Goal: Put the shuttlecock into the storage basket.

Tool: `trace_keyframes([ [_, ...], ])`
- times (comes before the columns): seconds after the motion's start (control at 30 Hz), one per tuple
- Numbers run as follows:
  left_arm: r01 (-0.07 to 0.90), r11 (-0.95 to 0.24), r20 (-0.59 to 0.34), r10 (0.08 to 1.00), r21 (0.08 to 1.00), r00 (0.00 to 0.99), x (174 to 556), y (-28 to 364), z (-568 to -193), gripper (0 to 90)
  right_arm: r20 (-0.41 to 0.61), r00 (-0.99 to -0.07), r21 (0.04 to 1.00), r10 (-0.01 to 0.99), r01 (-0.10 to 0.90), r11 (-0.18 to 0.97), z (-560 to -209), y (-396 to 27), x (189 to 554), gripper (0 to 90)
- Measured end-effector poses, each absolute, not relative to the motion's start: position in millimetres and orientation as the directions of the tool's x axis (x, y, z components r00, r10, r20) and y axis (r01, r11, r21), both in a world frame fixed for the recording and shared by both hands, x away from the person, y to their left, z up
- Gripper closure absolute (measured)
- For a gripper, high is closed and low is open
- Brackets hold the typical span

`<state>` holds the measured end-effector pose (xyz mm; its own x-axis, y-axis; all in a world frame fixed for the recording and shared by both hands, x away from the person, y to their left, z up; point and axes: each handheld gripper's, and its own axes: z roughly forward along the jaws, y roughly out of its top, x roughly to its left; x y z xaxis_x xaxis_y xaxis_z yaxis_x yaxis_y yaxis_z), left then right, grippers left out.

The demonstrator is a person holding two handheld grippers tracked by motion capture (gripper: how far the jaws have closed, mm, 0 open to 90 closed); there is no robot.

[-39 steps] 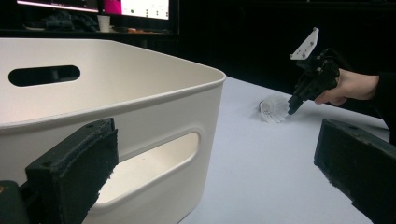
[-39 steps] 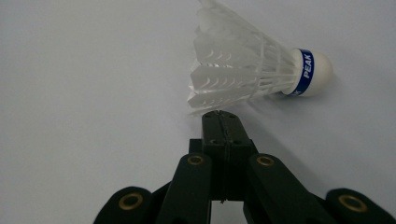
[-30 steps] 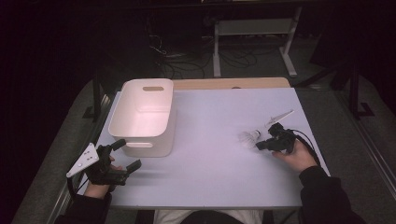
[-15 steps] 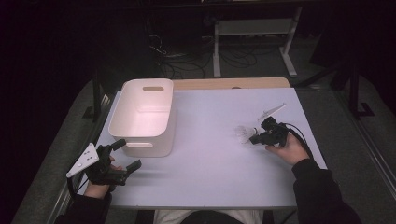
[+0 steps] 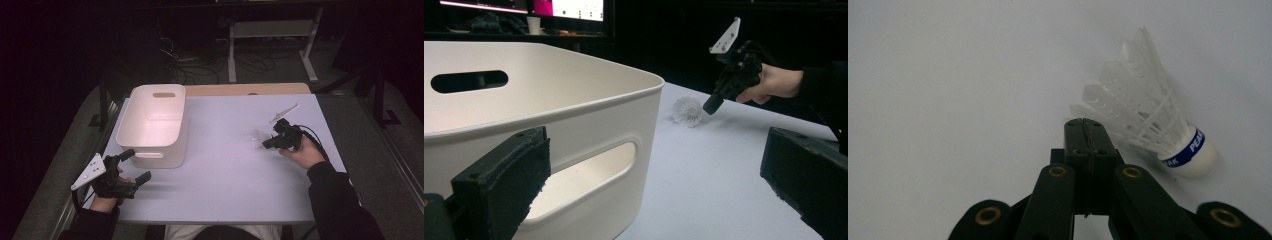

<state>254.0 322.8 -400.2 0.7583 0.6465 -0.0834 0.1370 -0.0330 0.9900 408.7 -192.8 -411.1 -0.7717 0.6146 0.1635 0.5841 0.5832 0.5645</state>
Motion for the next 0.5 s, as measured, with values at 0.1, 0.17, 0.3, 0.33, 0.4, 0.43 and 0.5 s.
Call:
trace_keyframes([
  [0.1,0.137,-0.033,-0.084,0.646,0.99,0.759,254.1,323.0,-400.2,0.0,0.161,-0.772,0.566,0.614,0.582,0.584,-409.9,-189.7,413.9,89.1],
  [0.17,0.137,-0.033,-0.084,0.646,0.99,0.759,254.0,323.0,-400.2,0.0,0.159,-0.773,0.565,0.614,0.582,0.586,-410.0,-188.7,415.1,89.1],
  [0.3,0.137,-0.032,-0.084,0.645,0.99,0.759,254.1,323.0,-400.2,0.0,0.156,-0.773,0.562,0.615,0.581,0.588,-410.0,-185.4,418.8,89.1],
  [0.33,0.137,-0.033,-0.084,0.645,0.99,0.759,254.0,323.0,-400.2,0.0,0.154,-0.775,0.562,0.613,0.578,0.591,-410.2,-184.8,419.8,89.1],
  [0.4,0.137,-0.033,-0.084,0.645,0.99,0.759,254.1,323.0,-400.2,0.0,0.154,-0.775,0.562,0.613,0.579,0.59,-410.6,-184.0,420.4,89.1],
  [0.43,0.138,-0.032,-0.085,0.645,0.99,0.759,254.2,323.0,-400.2,0.0,0.155,-0.773,0.561,0.616,0.582,0.589,-411.6,-182.7,422.0,89.1],
  [0.5,0.138,-0.032,-0.085,0.646,0.99,0.759,254.1,323.0,-400.2,0.0,0.148,-0.768,0.561,0.622,0.584,0.587,-412.8,-181.5,425.8,89.1],
])
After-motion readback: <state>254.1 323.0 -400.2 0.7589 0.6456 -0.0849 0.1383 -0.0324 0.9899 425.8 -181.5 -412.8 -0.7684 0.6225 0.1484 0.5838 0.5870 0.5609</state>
